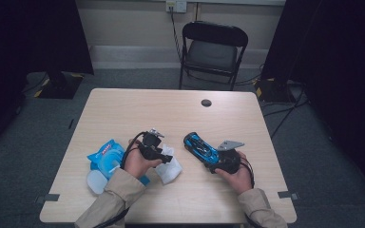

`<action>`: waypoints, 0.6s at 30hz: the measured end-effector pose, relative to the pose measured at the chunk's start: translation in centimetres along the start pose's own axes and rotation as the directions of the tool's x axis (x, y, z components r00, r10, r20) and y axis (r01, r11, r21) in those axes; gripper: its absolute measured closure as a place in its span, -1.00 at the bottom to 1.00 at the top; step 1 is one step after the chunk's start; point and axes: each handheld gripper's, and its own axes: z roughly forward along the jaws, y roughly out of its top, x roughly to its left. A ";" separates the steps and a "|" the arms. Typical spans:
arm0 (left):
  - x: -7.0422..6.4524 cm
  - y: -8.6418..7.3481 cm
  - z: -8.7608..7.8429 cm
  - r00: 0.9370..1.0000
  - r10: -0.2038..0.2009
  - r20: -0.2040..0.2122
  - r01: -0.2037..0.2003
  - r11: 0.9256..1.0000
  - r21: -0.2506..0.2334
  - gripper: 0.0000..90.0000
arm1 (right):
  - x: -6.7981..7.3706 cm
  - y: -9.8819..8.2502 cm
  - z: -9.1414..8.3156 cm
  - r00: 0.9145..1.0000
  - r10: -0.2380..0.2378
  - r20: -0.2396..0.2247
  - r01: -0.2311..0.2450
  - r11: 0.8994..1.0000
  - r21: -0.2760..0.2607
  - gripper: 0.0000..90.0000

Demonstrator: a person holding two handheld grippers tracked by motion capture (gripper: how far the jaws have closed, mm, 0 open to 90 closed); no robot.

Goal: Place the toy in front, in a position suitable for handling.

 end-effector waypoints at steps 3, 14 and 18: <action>0.0 -0.2 0.3 0.999 0.009 0.041 -0.010 1.000 0.024 0.53 | 0.0 0.0 0.0 1.000 0.000 0.000 0.000 1.000 0.000 -0.46; -1.2 0.8 0.0 0.992 0.023 0.121 -0.017 0.999 -0.045 0.99 | 0.0 0.0 0.0 1.000 0.000 -0.001 0.000 1.000 0.001 -0.46; -2.1 1.9 -0.3 0.990 0.035 0.140 -0.021 0.994 -0.105 0.99 | 0.0 0.0 0.0 1.000 -0.001 -0.001 0.001 1.000 0.000 -0.46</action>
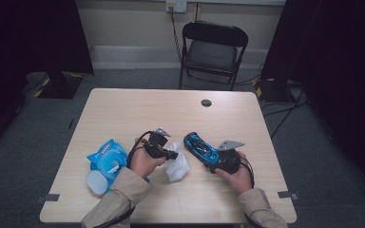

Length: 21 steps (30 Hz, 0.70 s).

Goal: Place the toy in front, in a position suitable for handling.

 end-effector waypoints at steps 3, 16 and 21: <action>-0.5 0.6 0.4 1.000 0.010 0.006 -0.010 1.000 -0.027 0.99 | 0.0 0.0 0.0 1.000 0.000 0.000 0.000 1.000 0.001 -0.46; -2.4 2.7 3.9 1.000 0.016 0.024 -0.014 0.996 -0.092 0.99 | 0.0 0.0 0.0 1.000 -0.001 -0.002 0.001 1.000 0.000 -0.46; -3.1 3.9 5.8 0.999 0.041 0.027 -0.038 0.994 -0.100 0.99 | -0.1 0.0 0.0 1.000 -0.003 -0.004 0.003 1.000 0.000 -0.46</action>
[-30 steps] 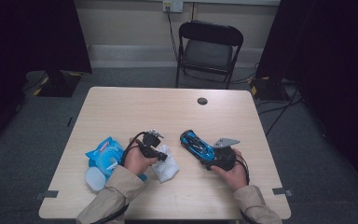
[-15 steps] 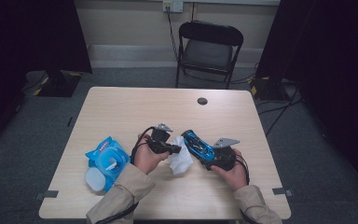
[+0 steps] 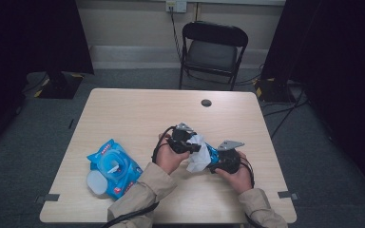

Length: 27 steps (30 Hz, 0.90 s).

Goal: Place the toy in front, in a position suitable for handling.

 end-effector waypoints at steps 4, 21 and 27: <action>-0.7 0.3 1.8 1.000 0.025 0.013 -0.025 1.000 -0.007 0.99 | 0.0 0.0 0.0 1.000 -0.002 -0.001 0.002 1.000 0.000 -0.46; -1.5 -1.3 4.2 0.994 0.096 0.052 -0.096 0.995 0.005 0.40 | 0.0 0.0 0.0 1.000 -0.006 -0.004 0.006 1.000 0.000 -0.46; -1.6 -1.5 4.3 0.992 0.123 0.039 -0.125 0.991 0.039 0.79 | 0.0 0.0 0.0 1.000 -0.006 -0.004 0.006 1.000 0.000 -0.46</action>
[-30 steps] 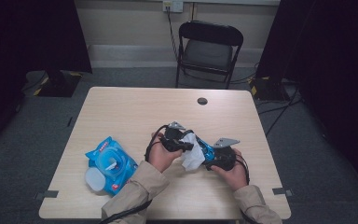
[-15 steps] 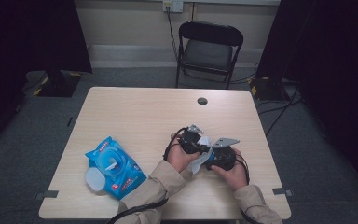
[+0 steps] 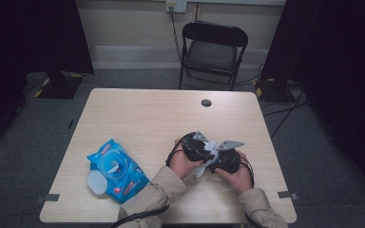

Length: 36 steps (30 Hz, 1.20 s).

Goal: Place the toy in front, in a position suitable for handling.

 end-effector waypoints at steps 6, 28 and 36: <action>0.1 0.3 -0.1 1.000 0.018 -0.015 -0.018 1.000 0.022 0.97 | 0.0 0.0 0.0 1.000 0.000 -0.001 0.000 1.000 0.000 -0.46; 4.1 -0.5 -3.3 0.987 -0.075 -0.143 0.074 0.997 -0.013 0.97 | 0.0 0.0 0.0 1.000 -0.002 -0.004 0.002 1.000 0.000 -0.46; 4.7 -0.5 -3.7 0.983 -0.079 -0.167 0.077 0.997 -0.018 0.97 | -0.1 0.0 0.0 1.000 -0.003 -0.005 0.003 1.000 0.000 -0.46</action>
